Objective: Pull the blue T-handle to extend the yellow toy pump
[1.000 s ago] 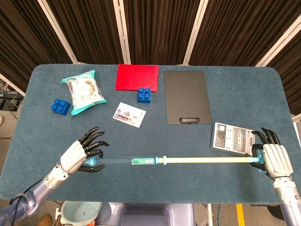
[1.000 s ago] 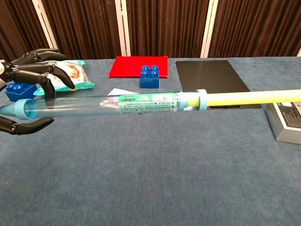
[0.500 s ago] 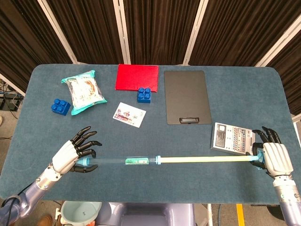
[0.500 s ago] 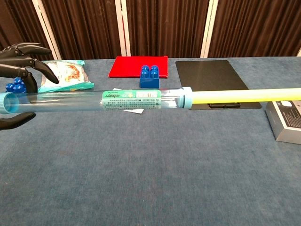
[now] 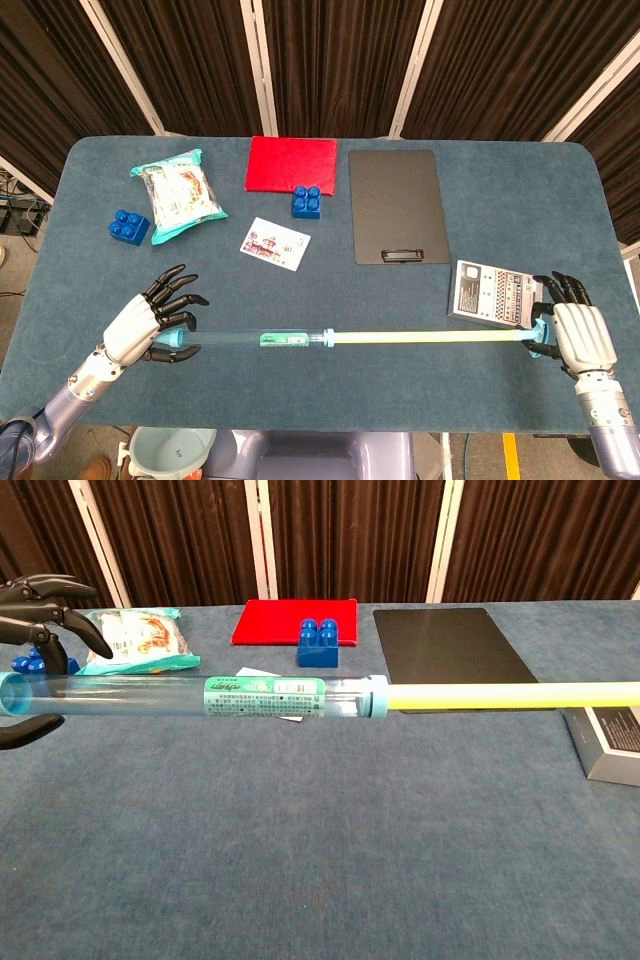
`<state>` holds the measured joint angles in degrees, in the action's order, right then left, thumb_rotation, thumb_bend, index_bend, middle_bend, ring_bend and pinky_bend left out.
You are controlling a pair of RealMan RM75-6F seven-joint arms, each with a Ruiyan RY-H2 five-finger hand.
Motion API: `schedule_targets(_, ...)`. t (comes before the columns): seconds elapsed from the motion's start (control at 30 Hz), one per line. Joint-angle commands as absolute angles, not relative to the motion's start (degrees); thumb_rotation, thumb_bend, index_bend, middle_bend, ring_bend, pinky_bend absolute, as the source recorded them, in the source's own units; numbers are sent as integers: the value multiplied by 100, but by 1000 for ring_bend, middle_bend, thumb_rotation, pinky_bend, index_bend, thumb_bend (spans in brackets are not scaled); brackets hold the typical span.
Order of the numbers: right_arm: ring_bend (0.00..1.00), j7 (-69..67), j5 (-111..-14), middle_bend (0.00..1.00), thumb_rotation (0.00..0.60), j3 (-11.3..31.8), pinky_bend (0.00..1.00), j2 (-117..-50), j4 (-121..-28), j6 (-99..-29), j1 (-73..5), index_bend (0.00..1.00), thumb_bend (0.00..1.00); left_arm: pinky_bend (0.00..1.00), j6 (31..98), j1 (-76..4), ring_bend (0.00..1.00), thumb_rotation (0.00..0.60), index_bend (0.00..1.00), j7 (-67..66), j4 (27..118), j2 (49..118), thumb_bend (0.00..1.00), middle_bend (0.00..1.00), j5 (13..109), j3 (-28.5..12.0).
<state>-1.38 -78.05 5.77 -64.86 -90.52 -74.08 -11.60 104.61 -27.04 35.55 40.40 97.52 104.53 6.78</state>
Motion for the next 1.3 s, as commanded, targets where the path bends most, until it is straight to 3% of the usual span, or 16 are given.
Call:
schedule_targets(0.03, 60, -142, -7834, 130, 600, 546, 86, -6482, -9058, -7384, -1158, 478, 278, 0, 10440, -2697, 91, 600, 703, 3590, 4024, 9761, 551, 317, 10452, 677)
schedule_targets(0.1, 36, -253, -7908, 74, 600, 490, 55, -6471, -9061, -7340, -1155, 268, 224, 0, 10360, -2696, 91, 600, 613, 3590, 3996, 9771, 505, 305, 10450, 697)
schedule_targets(0.2, 17, -371, -8088, 18, 600, 363, 22, -6492, -9011, -7259, -1164, 94, 164, 0, 10218, -2692, 91, 600, 549, 3608, 3963, 9810, 483, 294, 10423, 712)
schedule_targets(0.3, 11, -151, -8327, 1, 600, 200, 19, -6683, -8806, -7227, -1186, 10, 119, 0, 10053, -2670, 87, 600, 540, 3648, 3926, 9819, 474, 265, 10394, 752)
schedule_targets(0.53, 1, -191, -8509, 0, 600, -70, 9, -7027, -8465, -6729, -1353, 0, 78, 0, 9382, -2561, 80, 600, 477, 3471, 4105, 9702, 434, 222, 10163, 820)
schedule_targets(0.7, 0, -307, -8629, 0, 600, -116, 9, -7220, -8266, -6622, -1448, 0, 0, 0, 8715, -2373, 22, 600, 235, 2553, 4301, 9638, 276, 91, 9793, 760)
schedule_targets(0.87, 0, -390, -8880, 0, 600, -117, 9, -7234, -8287, -6930, -1429, 0, 0, 0, 8173, -2231, 1, 600, 134, 1603, 5249, 9193, 125, 19, 9310, 582)
schedule_targets(0.97, 0, -308, -8895, 0, 600, -91, 9, -7101, -8450, -7058, -1401, 0, 0, 0, 7462, -2197, 0, 600, 77, 261, 6471, 8466, 79, 0, 8696, 453)
schedule_targets(1.07, 0, 128, -8745, 0, 600, 35, 5, -6934, -8614, -7337, -1284, 0, 0, 0, 7598, -1985, 0, 600, 76, -675, 7643, 7901, 79, 0, 8106, 160)
schedule_targets(1.17, 0, 1014, -8364, 0, 600, 400, 0, -6859, -8633, -8064, -1007, 0, 0, 0, 8274, -1587, 0, 600, 76, -1241, 8442, 7443, 79, 0, 7798, -27)
schedule_targets(1.3, 0, 1329, -8060, 0, 600, 522, 0, -6742, -8811, -8372, -780, 0, 0, 0, 8402, -1281, 0, 600, 81, -1482, 9069, 7035, 79, 0, 7478, -15)
